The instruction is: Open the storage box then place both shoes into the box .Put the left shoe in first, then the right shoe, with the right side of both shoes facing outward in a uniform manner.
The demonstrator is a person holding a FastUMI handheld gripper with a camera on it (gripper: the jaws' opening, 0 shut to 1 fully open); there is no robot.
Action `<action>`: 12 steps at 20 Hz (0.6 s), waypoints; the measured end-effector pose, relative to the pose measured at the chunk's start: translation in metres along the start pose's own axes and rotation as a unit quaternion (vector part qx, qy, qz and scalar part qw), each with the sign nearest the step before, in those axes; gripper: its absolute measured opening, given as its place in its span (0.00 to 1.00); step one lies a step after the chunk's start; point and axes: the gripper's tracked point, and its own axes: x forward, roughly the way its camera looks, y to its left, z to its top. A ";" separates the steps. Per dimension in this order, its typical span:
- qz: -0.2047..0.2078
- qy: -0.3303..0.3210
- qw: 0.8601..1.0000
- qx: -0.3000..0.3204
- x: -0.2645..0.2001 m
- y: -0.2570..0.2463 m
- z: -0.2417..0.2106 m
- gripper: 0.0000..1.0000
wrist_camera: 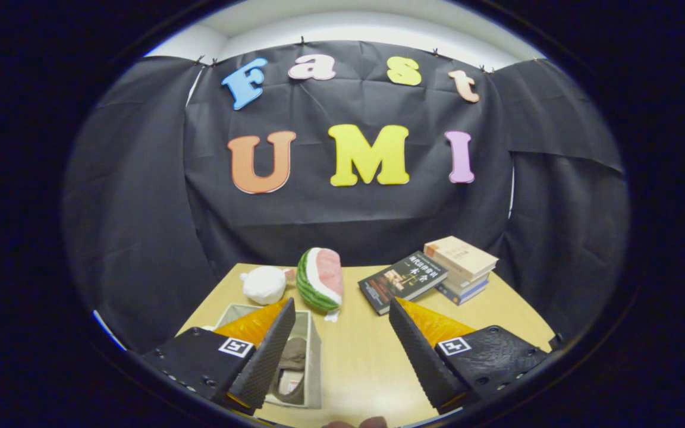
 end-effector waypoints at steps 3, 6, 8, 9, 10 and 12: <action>-0.014 -0.022 1.000 -0.007 -0.011 -0.031 0.012 0.96; -0.021 -0.029 0.999 0.004 -0.023 -0.057 0.016 0.96; -0.022 -0.029 0.999 0.007 -0.027 -0.073 0.015 0.96; -0.022 -0.029 0.999 0.007 -0.029 -0.078 0.015 0.96; -0.020 -0.031 0.999 0.007 -0.031 -0.084 0.015 0.96; -0.019 -0.036 0.999 0.009 -0.035 -0.092 0.017 0.96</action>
